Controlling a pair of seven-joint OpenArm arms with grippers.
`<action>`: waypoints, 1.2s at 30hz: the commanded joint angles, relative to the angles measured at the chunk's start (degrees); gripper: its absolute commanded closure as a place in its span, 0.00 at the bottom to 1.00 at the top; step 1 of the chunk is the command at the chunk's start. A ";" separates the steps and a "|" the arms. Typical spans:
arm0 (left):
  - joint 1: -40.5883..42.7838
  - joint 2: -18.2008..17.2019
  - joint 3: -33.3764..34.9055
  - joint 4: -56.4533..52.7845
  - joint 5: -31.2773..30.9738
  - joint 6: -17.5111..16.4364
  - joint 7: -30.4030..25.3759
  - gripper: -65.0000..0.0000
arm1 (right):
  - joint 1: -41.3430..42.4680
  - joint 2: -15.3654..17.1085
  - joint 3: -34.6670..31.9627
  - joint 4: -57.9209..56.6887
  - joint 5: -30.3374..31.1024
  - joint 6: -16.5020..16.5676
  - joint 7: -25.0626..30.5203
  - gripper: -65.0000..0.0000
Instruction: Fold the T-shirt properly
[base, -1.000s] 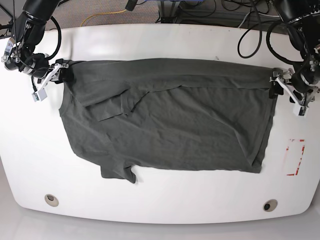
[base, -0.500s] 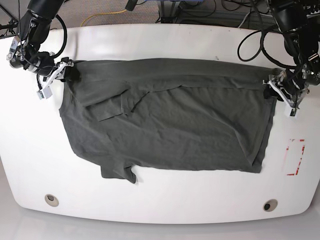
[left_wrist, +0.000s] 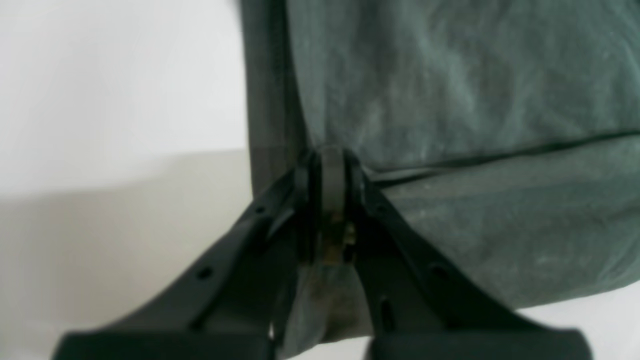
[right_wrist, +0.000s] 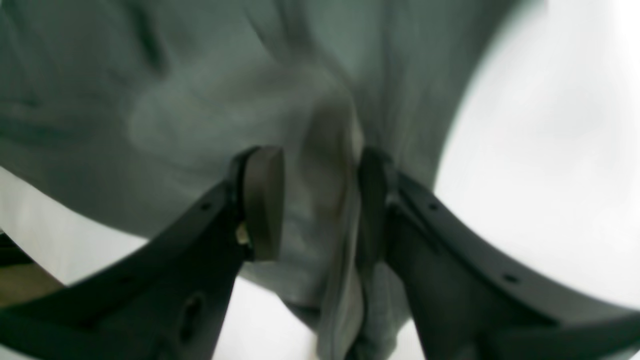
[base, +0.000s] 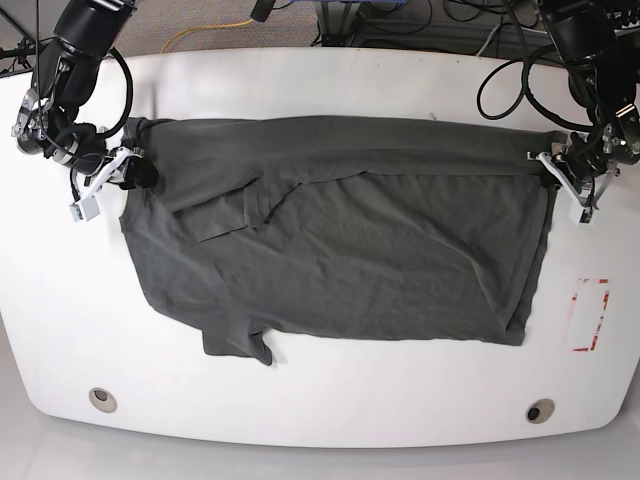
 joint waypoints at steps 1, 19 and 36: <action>-0.52 -0.84 -1.73 1.10 -0.72 -0.35 -0.74 1.00 | 1.32 1.36 -0.10 0.78 1.05 0.08 0.65 0.62; -0.61 -1.01 -3.13 1.10 -0.72 -0.35 -0.74 1.00 | 9.58 -4.71 -8.19 0.78 -10.56 0.08 0.30 0.63; -0.79 0.39 -5.42 5.76 -0.72 -0.35 -0.74 1.00 | 9.58 -6.03 -11.53 0.78 -11.00 0.08 0.83 1.00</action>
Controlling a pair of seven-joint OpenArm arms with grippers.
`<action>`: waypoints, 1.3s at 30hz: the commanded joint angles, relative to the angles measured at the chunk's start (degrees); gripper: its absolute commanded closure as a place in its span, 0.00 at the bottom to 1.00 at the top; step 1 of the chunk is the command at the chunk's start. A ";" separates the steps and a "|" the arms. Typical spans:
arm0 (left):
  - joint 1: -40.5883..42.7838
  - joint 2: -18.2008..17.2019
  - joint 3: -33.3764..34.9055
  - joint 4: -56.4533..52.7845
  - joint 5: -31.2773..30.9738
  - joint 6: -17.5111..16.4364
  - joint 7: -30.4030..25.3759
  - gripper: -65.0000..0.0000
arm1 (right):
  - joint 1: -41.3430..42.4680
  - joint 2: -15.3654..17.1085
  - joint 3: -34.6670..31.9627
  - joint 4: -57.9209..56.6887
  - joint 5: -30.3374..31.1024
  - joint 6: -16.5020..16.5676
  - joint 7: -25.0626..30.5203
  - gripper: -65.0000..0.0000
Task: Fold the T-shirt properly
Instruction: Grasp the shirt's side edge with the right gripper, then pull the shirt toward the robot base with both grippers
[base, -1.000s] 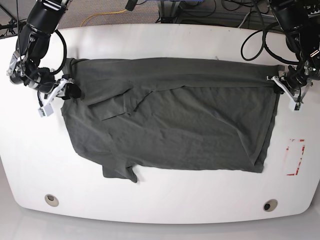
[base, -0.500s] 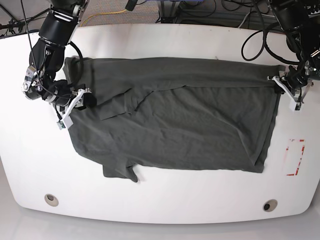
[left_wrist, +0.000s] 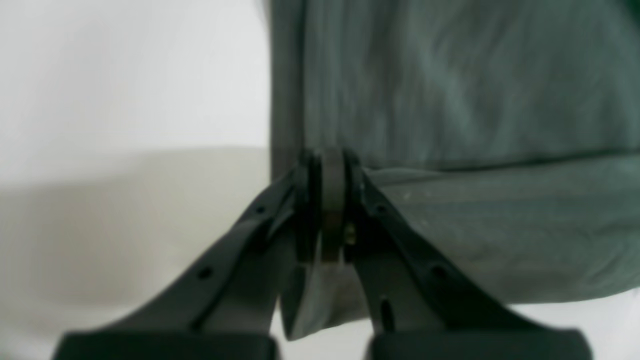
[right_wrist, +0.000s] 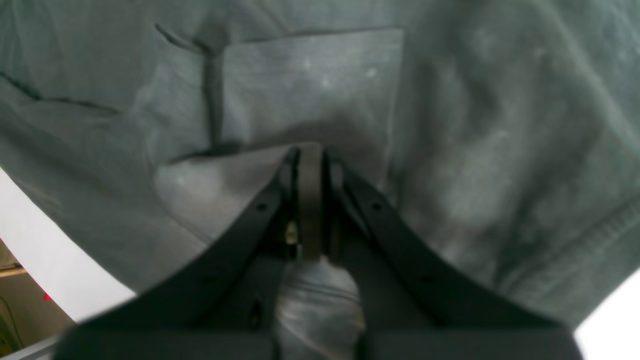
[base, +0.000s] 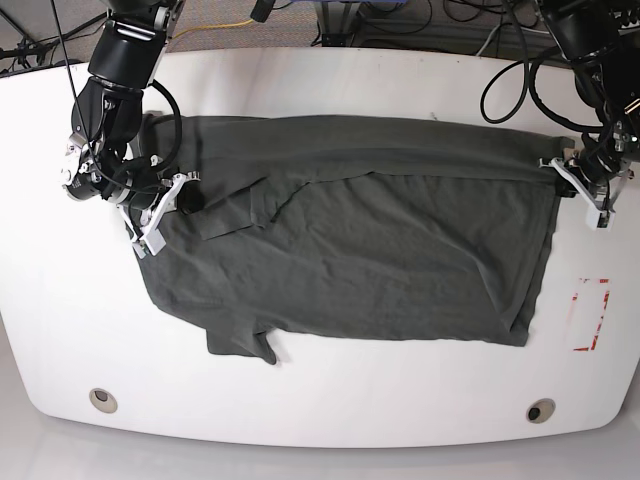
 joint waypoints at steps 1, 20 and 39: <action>-0.70 0.13 -1.07 1.70 -0.55 -0.20 -0.91 1.00 | 1.43 1.07 0.25 0.97 1.02 0.12 0.83 1.00; -3.25 0.75 -5.20 5.21 -5.56 -0.20 -1.09 1.00 | 5.39 3.18 0.25 0.88 1.02 0.12 1.88 1.00; -10.37 -3.74 -2.56 -10.35 -5.38 -0.02 -1.26 1.00 | 7.32 5.21 0.25 -8.17 0.94 0.12 6.37 0.93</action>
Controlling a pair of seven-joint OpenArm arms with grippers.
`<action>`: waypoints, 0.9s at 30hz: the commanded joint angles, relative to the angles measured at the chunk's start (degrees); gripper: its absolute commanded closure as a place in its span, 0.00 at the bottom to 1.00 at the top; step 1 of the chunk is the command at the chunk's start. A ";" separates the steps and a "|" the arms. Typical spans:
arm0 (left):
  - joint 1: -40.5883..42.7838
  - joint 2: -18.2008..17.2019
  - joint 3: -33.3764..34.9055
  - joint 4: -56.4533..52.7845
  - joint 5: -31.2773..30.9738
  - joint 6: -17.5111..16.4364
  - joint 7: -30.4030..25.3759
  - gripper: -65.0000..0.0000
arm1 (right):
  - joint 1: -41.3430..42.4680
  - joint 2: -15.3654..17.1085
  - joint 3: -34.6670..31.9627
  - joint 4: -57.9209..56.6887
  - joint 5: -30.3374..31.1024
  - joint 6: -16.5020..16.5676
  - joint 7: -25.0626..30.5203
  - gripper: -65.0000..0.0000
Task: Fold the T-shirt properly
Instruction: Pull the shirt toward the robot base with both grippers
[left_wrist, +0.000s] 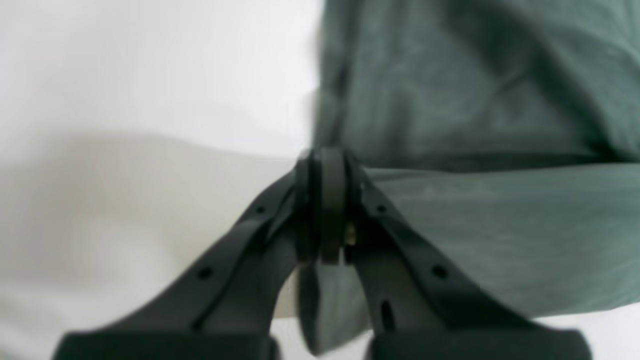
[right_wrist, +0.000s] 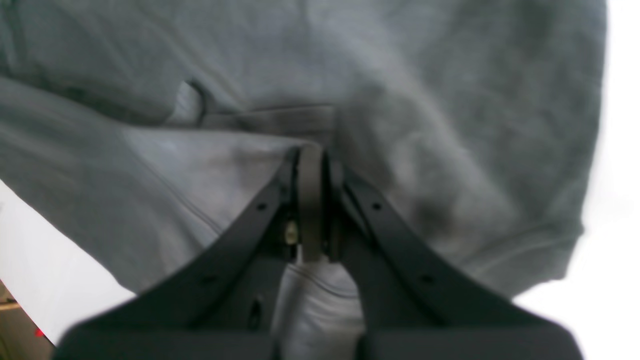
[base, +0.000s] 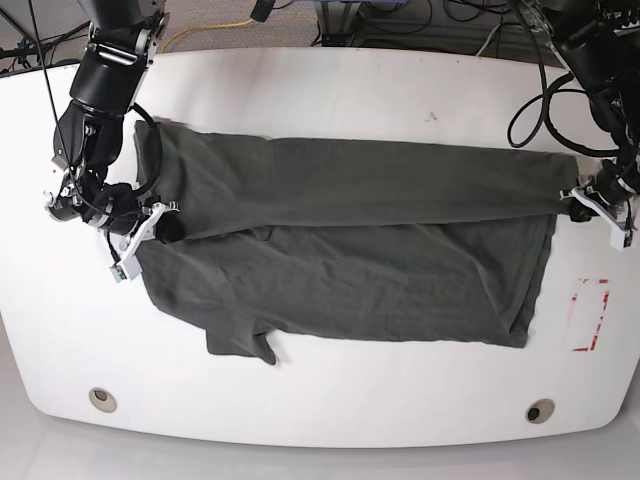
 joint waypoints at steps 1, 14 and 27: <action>-2.33 -2.34 1.86 -1.15 -0.94 -0.11 -1.35 1.00 | 1.71 1.21 0.47 -1.29 0.78 0.08 1.34 0.88; -7.96 -4.54 5.46 -4.93 -1.21 -0.02 -1.26 0.39 | 0.21 5.43 0.64 -0.50 1.22 0.08 3.45 0.37; 0.66 -4.36 8.71 5.97 -1.12 -0.19 -1.79 0.39 | -12.89 6.04 3.19 15.33 0.87 0.08 3.63 0.37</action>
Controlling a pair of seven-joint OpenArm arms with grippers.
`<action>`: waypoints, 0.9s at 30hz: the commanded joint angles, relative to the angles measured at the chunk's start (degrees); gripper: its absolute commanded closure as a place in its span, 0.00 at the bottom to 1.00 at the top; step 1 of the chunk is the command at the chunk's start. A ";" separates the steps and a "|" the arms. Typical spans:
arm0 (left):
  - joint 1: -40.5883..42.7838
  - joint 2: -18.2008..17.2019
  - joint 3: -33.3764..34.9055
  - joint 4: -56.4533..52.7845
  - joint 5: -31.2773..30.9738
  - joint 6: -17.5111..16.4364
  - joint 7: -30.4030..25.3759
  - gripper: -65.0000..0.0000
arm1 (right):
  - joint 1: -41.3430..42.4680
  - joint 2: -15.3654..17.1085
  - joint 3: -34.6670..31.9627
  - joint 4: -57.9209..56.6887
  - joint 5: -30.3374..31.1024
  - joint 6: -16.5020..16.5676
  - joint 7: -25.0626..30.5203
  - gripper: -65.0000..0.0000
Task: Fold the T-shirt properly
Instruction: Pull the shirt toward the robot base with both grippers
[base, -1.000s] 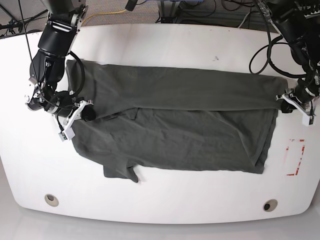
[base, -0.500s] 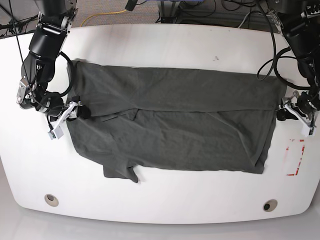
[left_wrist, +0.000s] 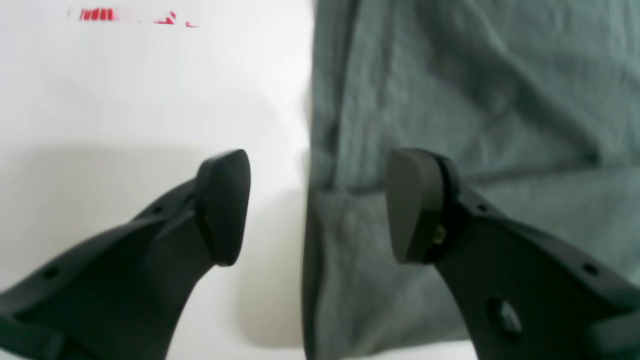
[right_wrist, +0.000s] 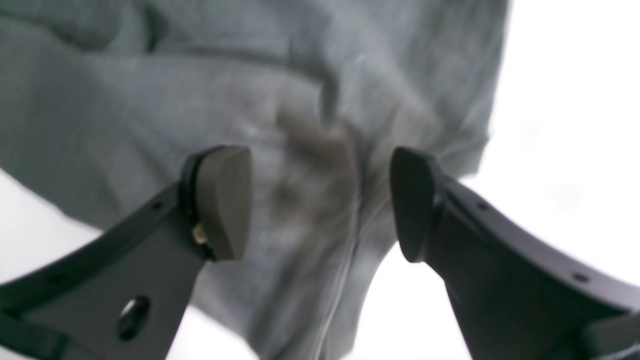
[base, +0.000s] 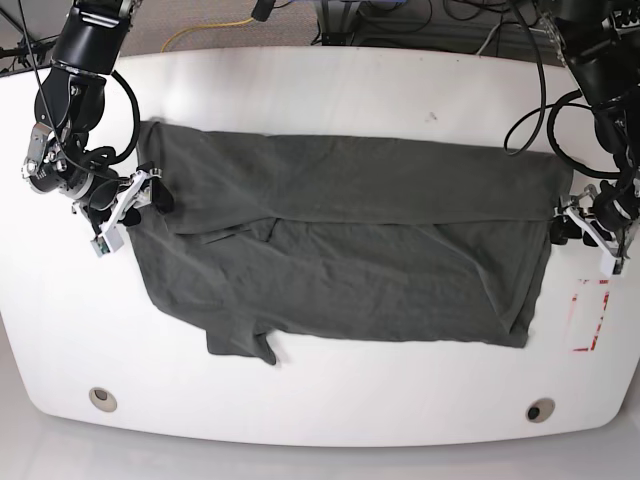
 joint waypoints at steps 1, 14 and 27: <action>1.85 -0.91 0.52 5.10 -0.25 -0.33 -1.36 0.39 | -1.02 0.80 2.52 1.91 0.48 -0.07 1.07 0.37; 17.14 3.66 0.87 15.13 8.46 -0.15 -15.42 0.39 | -8.67 -2.37 7.00 1.64 0.30 -0.07 1.86 0.37; 17.06 5.68 0.87 5.98 14.96 -0.33 -22.89 0.39 | -12.80 -2.46 6.65 1.38 0.30 -0.07 4.41 0.37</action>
